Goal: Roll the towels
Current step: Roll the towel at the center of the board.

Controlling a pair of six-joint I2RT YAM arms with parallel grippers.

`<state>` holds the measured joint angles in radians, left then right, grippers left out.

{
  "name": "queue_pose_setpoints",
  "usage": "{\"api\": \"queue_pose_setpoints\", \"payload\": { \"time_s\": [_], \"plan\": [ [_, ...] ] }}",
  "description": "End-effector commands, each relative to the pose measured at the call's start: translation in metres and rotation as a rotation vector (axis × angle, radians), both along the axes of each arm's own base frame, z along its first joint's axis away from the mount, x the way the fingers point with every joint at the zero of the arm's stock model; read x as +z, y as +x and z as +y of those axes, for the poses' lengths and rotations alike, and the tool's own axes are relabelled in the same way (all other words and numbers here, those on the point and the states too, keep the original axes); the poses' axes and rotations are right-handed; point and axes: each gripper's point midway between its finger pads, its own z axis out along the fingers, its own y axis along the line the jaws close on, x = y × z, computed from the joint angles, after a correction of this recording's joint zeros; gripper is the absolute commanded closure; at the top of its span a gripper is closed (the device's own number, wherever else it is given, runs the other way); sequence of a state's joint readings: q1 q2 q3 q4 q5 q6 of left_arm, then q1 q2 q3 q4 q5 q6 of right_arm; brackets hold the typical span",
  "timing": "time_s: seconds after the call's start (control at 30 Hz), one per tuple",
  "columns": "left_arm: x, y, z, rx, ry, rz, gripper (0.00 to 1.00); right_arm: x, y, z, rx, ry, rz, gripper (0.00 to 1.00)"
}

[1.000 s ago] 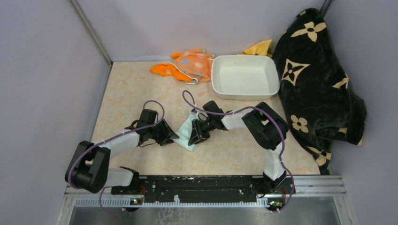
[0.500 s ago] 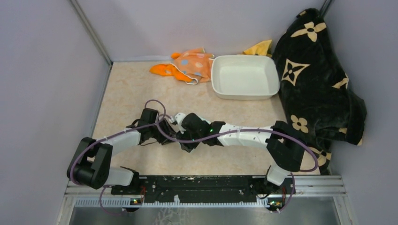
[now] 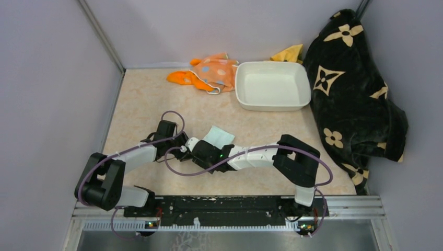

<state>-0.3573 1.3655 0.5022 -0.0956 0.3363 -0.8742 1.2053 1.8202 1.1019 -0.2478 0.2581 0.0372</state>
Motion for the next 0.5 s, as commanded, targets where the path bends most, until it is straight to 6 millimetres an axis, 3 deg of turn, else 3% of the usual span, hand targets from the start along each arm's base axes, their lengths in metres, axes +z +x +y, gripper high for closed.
{"api": "queue_pose_setpoints", "payload": {
  "time_s": [0.0, 0.17, 0.23, 0.27, 0.4, 0.47],
  "plan": [
    [-0.036, -0.025, 0.029, 0.006, 0.164, 0.108, 0.50, -0.002, 0.011, -0.003, -0.009, -0.058, -0.075, 0.56],
    [-0.035, -0.023, 0.027, -0.008, 0.163, 0.103, 0.50, -0.032, 0.005, -0.014, 0.016, -0.146, -0.042, 0.63],
    [-0.029, -0.019, 0.026, -0.012, 0.163, 0.085, 0.48, -0.040, 0.002, -0.019, 0.023, -0.173, -0.024, 0.73],
    [-0.026, -0.017, 0.027, -0.007, 0.167, 0.075, 0.46, -0.042, -0.001, -0.019, 0.034, -0.176, -0.006, 0.83],
    [-0.006, -0.008, 0.028, 0.005, 0.165, 0.018, 0.35, -0.034, -0.027, -0.003, 0.112, -0.067, 0.198, 0.99],
    [0.005, -0.006, 0.030, 0.012, 0.173, -0.010, 0.31, -0.022, -0.040, 0.011, 0.137, 0.049, 0.356, 1.00]
  ]
}}
